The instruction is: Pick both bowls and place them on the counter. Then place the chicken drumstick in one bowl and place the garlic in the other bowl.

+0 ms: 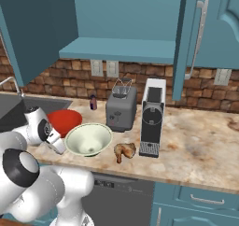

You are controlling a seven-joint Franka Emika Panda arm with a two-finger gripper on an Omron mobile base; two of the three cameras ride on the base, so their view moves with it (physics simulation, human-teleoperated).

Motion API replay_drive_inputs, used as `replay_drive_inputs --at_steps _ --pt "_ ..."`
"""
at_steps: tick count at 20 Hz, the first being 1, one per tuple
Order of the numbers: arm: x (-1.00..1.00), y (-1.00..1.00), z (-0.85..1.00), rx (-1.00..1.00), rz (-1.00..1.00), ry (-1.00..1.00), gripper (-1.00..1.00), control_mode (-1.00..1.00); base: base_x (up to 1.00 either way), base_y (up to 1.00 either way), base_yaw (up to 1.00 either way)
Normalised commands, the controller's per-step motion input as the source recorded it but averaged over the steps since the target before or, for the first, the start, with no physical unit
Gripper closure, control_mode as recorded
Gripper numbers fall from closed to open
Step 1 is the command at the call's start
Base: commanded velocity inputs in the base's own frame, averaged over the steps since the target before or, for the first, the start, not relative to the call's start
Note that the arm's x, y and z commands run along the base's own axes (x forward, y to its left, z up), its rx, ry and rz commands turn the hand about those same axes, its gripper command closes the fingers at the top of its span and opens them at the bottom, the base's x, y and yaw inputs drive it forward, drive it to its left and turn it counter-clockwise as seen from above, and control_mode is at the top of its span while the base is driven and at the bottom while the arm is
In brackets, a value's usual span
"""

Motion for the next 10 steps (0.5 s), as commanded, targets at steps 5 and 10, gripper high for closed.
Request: replay_drive_inputs --at_steps 5,10 --pt "-0.04 -0.10 -0.01 0.05 0.00 -0.09 -1.00 -1.00 0.00 0.00 0.00" --pt "-0.10 -0.19 -0.10 0.05 0.00 -0.09 -1.00 -1.00 0.00 0.00 0.00"
